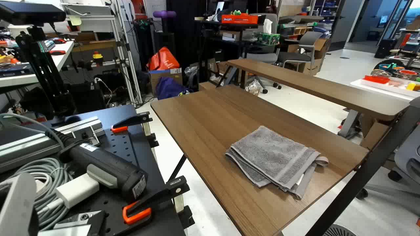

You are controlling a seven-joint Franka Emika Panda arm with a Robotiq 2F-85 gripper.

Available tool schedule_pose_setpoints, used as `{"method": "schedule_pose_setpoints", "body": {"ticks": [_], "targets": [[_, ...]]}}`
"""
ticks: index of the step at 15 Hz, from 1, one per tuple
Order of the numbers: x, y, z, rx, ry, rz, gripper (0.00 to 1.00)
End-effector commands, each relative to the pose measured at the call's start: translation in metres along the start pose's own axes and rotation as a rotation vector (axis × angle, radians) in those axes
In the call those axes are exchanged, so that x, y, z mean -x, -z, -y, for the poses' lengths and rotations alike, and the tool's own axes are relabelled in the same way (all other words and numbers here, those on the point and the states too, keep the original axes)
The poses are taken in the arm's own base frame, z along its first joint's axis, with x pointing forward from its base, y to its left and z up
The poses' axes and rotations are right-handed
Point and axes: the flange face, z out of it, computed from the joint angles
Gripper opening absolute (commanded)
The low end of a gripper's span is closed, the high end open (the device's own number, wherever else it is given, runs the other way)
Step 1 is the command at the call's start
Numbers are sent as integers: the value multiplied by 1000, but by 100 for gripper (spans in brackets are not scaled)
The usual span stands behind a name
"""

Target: Slide the grey towel to the left.

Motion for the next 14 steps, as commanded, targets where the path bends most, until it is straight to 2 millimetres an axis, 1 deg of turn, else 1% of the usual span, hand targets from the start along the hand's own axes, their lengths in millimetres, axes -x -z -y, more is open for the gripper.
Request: {"method": "schedule_pose_setpoints", "body": {"ticks": [1, 13, 14], "targets": [[0, 1, 0, 0, 0, 0, 100], [0, 1, 0, 0, 0, 0, 100], [-5, 0, -6, 18, -27, -39, 100]]}}
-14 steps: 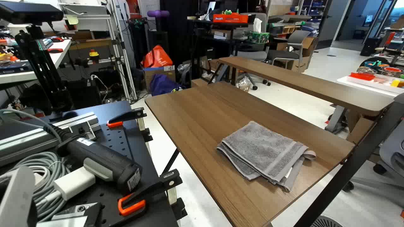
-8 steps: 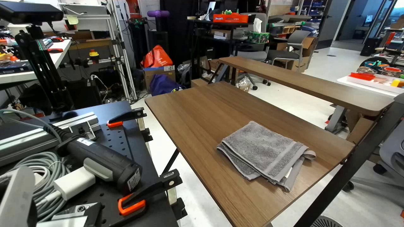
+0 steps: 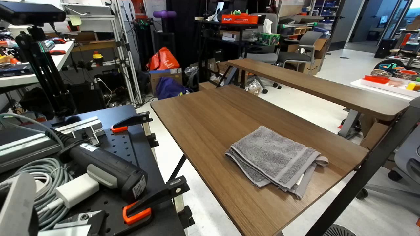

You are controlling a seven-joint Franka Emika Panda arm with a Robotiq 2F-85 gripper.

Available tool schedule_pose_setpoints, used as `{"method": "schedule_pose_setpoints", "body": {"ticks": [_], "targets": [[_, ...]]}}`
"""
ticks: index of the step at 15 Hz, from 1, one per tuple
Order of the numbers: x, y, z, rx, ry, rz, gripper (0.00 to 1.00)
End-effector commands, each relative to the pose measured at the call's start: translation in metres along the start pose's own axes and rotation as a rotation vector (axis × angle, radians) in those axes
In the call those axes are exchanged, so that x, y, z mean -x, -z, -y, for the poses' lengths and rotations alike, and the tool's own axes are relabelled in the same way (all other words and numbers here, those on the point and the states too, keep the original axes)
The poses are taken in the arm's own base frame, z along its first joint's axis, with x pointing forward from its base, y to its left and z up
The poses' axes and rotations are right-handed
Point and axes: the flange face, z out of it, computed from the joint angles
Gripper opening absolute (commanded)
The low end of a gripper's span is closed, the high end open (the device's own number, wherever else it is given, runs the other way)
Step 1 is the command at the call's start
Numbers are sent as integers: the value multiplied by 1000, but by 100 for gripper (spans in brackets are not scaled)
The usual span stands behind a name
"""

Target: Slide the grey towel to the left.

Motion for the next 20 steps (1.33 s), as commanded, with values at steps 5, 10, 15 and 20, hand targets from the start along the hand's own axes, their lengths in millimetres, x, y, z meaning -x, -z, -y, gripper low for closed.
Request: {"method": "schedule_pose_setpoints", "body": {"ticks": [5, 10, 15, 20], "targets": [[-34, -8, -57, 59, -145, -96, 100], [-68, -33, -139, 76, -303, -160, 100], [-88, -80, -221, 36, -439, -158, 100], [-113, -137, -271, 48, -527, -174, 100]]}}
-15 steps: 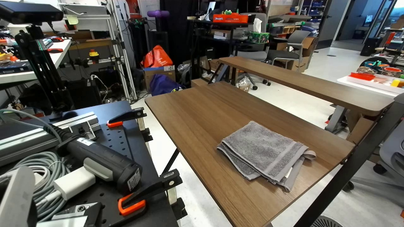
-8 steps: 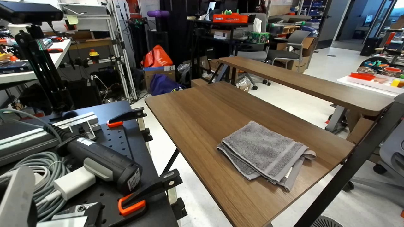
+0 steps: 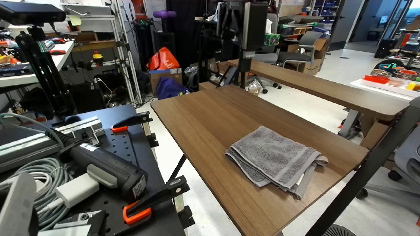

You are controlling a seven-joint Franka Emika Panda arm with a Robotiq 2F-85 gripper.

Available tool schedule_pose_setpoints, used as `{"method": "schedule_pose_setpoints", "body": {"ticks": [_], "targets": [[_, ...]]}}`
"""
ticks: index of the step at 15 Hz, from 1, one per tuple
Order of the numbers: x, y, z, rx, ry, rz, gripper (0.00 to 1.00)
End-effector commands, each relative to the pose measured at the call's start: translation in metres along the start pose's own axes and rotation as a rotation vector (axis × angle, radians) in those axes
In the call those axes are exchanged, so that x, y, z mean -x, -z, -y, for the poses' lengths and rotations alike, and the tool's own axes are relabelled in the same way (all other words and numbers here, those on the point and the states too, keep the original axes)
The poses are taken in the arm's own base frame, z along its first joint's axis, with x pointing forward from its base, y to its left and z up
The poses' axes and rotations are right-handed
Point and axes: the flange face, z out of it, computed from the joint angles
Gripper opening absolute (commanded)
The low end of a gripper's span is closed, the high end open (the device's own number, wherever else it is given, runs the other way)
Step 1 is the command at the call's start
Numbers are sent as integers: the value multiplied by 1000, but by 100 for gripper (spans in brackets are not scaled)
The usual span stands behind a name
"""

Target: Slide the grey towel to the left.

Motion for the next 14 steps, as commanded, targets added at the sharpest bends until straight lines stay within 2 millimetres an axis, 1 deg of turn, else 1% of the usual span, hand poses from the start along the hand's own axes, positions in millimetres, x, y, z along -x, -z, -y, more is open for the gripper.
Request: {"method": "schedule_pose_setpoints", "body": {"ticks": [1, 6, 8, 10, 14], "targets": [[-33, -48, -14, 10, -53, -18, 100], [-68, -110, -35, -3, -102, -23, 100], [-75, -129, -42, -20, -126, -9, 100], [-83, -145, -53, -22, -151, 3, 100], [-95, -169, -71, -34, -193, 16, 100]]}}
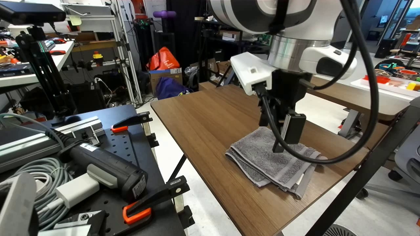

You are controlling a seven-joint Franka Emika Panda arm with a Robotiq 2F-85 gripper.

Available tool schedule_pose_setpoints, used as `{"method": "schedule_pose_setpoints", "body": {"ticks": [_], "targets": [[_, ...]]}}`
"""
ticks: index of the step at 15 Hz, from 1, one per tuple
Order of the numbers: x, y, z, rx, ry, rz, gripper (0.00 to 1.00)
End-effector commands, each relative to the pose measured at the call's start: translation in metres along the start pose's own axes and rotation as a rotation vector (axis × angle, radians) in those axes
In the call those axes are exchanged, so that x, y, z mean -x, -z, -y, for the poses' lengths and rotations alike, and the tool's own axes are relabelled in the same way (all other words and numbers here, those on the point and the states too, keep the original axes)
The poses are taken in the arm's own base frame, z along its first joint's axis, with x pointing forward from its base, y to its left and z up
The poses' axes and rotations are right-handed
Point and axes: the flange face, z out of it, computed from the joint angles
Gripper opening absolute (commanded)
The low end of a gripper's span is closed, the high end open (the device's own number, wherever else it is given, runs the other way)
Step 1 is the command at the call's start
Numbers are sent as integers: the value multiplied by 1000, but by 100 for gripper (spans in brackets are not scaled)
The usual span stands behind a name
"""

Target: Slide the grey towel to the left.

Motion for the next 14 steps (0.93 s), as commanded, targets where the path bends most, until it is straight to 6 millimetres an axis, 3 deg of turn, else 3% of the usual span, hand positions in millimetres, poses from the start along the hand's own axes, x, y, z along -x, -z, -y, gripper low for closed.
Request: {"method": "schedule_pose_setpoints", "body": {"ticks": [1, 5, 8, 11, 14], "targets": [[-20, -18, -10, -27, -21, -9, 100], [-27, -40, -10, -23, -25, 4, 100], [-30, -59, 1, -21, -13, 15, 100], [-32, -79, 15, -17, 6, 33, 100], [-28, -95, 42, -4, 48, 44, 100]]}}
